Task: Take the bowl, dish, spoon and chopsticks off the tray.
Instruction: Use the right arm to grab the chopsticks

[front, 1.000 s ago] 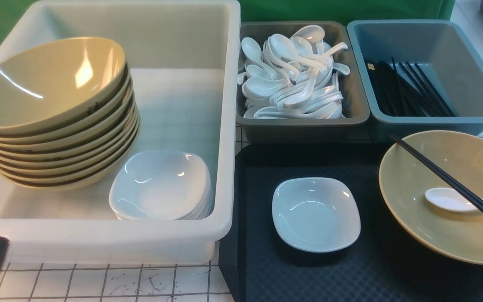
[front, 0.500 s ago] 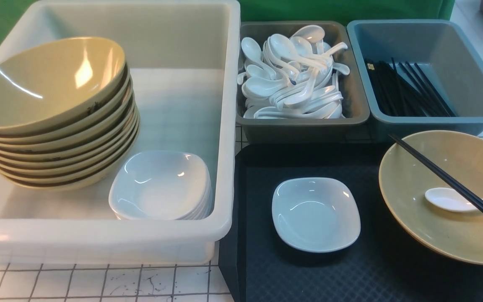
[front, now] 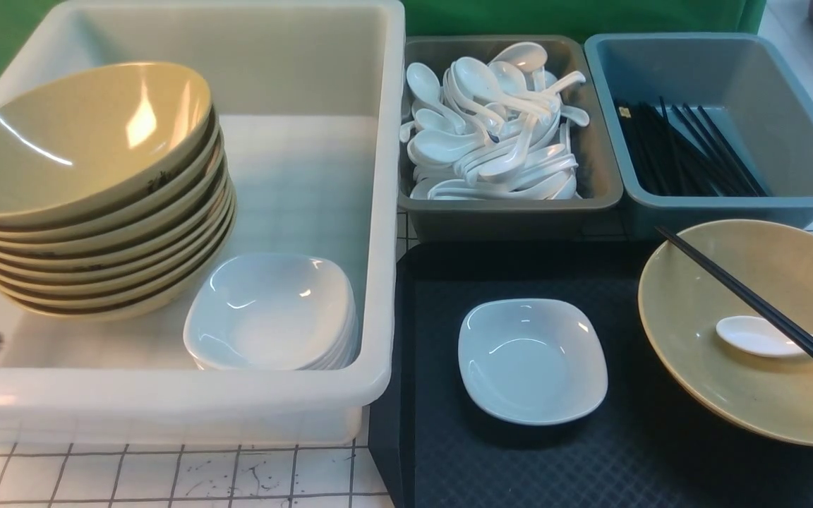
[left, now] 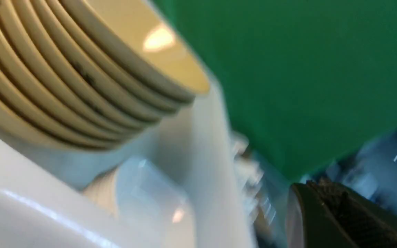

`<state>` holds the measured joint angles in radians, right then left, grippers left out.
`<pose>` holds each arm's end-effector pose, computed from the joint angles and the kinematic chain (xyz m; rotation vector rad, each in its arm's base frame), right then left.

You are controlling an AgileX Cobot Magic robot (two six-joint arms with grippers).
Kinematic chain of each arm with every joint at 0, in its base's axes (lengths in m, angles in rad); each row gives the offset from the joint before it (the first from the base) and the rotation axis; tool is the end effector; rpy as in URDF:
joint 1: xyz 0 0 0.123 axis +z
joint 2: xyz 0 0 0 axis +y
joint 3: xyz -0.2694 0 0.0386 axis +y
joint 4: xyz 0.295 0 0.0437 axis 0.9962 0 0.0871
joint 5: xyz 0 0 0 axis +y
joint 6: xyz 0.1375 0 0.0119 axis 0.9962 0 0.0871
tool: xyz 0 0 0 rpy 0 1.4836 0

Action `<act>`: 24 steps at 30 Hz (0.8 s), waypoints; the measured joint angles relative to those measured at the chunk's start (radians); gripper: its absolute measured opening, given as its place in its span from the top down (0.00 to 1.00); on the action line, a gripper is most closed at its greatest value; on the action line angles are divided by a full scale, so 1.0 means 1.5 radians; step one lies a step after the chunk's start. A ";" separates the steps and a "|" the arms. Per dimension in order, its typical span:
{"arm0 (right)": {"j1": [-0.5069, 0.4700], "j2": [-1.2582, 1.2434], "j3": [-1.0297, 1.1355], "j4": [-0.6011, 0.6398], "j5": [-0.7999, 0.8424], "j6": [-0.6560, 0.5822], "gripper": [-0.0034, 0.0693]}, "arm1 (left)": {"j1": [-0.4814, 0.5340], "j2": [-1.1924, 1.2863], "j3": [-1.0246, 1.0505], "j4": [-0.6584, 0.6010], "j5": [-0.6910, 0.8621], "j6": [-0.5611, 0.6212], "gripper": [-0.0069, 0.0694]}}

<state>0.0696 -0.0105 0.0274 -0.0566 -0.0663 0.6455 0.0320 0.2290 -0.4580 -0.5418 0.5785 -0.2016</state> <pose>0.1622 0.0118 0.2161 0.3711 1.4088 0.5428 0.1548 -0.0340 0.3057 -0.4173 1.7634 -0.7091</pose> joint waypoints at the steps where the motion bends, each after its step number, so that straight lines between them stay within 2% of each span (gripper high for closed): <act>1: 0.010 0.000 -0.005 0.000 0.030 0.028 0.67 | 0.000 0.032 -0.026 -0.003 0.054 0.049 0.91; 4: 0.074 0.035 -0.066 0.000 0.141 0.016 0.76 | -0.011 0.128 -0.086 -0.038 0.156 0.172 0.91; 5: 0.074 0.040 -0.072 0.000 0.148 0.013 0.76 | -0.013 0.134 -0.089 -0.042 0.156 0.172 0.91; 6: 0.134 0.086 -0.131 0.000 0.212 -0.021 0.81 | -0.037 0.175 -0.108 -0.065 0.181 0.225 0.91; 7: 0.148 0.098 -0.156 0.000 0.220 -0.030 0.81 | -0.051 0.191 -0.115 -0.074 0.188 0.237 0.91; 9: 0.215 0.158 -0.229 0.000 0.305 -0.068 0.84 | -0.100 0.239 -0.133 -0.089 0.202 0.289 0.91; 11: 0.302 0.247 -0.339 -0.001 0.451 -0.119 0.85 | -0.174 0.300 -0.154 -0.080 0.204 0.327 0.91; 16: 0.434 0.419 -0.521 -0.048 0.668 -0.196 0.85 | -0.314 0.403 -0.216 -0.032 0.200 0.346 0.91; 19: 0.466 0.505 -0.592 -0.085 0.739 -0.229 0.85 | -0.383 0.456 -0.257 -0.012 0.197 0.349 0.91; 24: 0.468 0.623 -0.683 -0.093 0.796 -0.320 0.85 | -0.478 0.508 -0.308 0.029 0.177 0.349 0.91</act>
<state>0.7721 0.9242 -0.9974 -0.1963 1.1271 0.1662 -0.6848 0.9914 -0.9205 -0.4986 0.8436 0.3220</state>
